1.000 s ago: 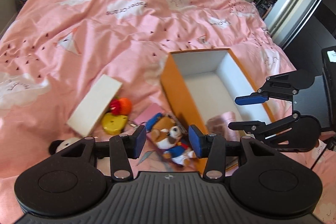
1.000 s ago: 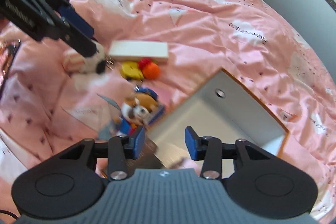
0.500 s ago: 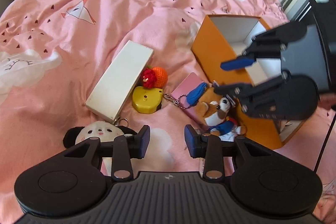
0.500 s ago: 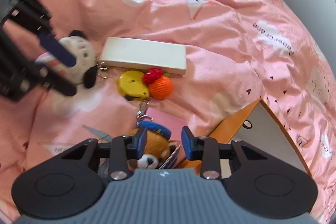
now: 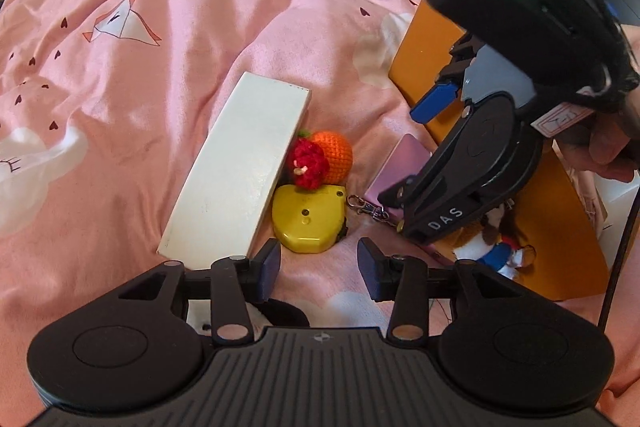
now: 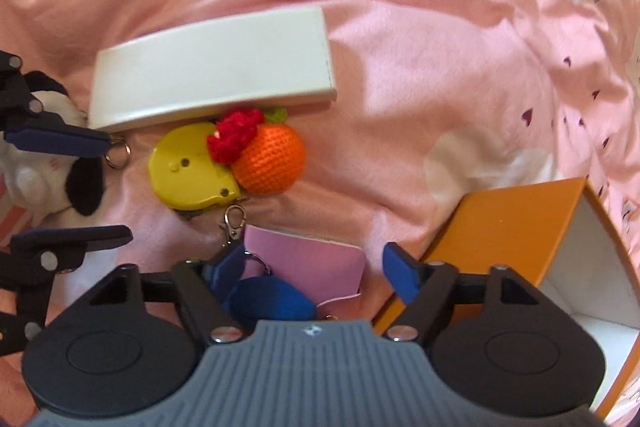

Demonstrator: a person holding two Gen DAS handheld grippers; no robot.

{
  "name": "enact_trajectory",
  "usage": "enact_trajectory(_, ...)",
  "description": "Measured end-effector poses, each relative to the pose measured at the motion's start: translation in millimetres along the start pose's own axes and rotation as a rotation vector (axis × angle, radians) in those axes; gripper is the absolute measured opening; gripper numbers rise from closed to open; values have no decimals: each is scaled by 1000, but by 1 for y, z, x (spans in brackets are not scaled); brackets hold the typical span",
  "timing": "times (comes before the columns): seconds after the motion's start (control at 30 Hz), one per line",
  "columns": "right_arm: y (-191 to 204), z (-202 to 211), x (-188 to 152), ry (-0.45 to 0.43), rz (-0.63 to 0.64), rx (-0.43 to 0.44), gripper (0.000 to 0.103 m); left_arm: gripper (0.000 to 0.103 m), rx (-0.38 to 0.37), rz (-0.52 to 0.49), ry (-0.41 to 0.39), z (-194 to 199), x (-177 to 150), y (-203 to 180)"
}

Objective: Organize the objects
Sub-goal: 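Reach the right tool toward the pink card holder with the blue keychain, then close the right tool on the pink card holder beside the yellow tape measure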

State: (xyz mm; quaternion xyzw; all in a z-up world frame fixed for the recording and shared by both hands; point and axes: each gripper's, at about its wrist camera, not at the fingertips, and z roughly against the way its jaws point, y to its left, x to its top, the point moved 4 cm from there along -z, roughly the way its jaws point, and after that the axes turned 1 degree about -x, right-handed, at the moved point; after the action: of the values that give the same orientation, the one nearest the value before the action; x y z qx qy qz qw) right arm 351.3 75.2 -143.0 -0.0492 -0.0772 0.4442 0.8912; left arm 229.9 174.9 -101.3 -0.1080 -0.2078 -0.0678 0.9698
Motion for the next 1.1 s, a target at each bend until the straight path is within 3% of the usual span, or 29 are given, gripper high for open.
enact_trajectory(0.2,-1,-23,-1,68,-52,75,78,50,-16,24,8,-10,2,7)
enact_trajectory(0.4,7,-7,-7,33,-37,53,72,51,-18,21,11,-6,-1,5)
enact_trajectory(0.43,9,-1,-9,23,-34,58,67,51,-19,20,10,-4,-2,5)
enact_trajectory(0.47,11,8,-11,-1,-31,51,33,51,-21,19,10,-2,-3,3)
enact_trajectory(0.5,12,16,-12,-17,-30,35,27,51,-23,17,9,-1,-4,2)
enact_trajectory(0.63,17,46,-15,-69,-50,118,8,50,-20,11,-3,9,-11,-4)
enact_trajectory(0.83,34,67,-22,-112,-50,238,7,50,2,6,-15,27,-23,-9)
enact_trajectory(0.87,39,69,-24,-116,-46,265,0,50,7,9,-18,30,-26,-9)
enact_trajectory(0.93,50,67,-27,-106,-40,352,0,50,5,21,-23,36,-30,-10)
enact_trajectory(1.07,62,63,-33,-136,20,276,1,50,0,53,-30,39,-37,-13)
enact_trajectory(1.1,60,64,-33,-143,14,275,6,50,1,56,-31,39,-38,-15)
